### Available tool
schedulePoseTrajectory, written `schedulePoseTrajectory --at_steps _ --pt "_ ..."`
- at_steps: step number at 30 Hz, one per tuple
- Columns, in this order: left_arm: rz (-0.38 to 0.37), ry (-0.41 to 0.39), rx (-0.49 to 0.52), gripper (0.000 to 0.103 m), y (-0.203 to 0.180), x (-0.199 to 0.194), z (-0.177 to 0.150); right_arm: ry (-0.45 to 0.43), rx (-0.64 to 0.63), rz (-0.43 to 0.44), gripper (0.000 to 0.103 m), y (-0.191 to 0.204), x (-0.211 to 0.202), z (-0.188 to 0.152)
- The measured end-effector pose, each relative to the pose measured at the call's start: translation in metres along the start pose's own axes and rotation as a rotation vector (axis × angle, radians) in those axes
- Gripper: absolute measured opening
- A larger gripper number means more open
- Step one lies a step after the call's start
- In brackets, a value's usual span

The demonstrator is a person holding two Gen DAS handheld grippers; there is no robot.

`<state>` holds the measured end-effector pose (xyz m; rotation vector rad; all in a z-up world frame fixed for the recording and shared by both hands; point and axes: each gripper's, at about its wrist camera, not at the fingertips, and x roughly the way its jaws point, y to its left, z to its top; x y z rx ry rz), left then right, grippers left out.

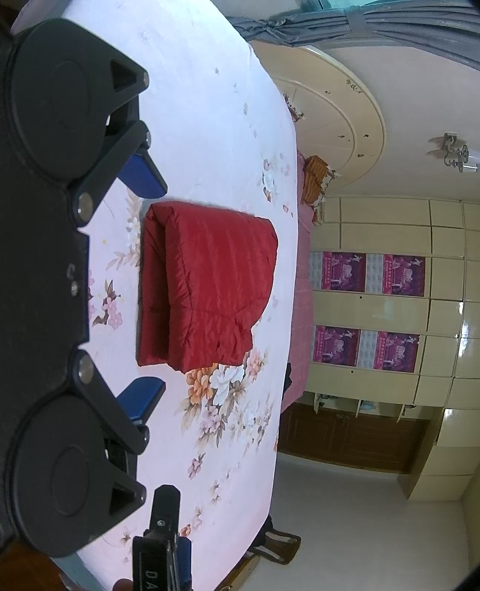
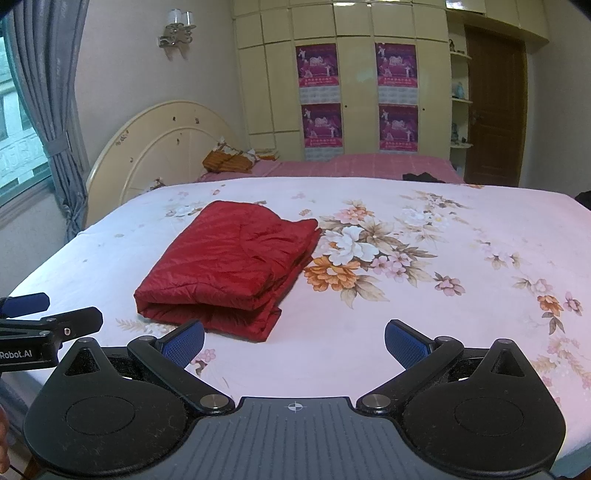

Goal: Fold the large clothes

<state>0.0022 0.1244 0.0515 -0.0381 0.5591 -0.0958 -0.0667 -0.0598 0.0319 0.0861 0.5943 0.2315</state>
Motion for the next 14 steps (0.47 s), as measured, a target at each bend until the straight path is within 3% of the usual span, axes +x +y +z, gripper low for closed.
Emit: schedulePoseTrajectory --at_steps 14 --pt "-0.01 0.0 -0.029 0.103 0.0071 0.0006 -0.0027 0.004 -0.009 0.01 0.103 -0.0013 0.001 -0.0007"
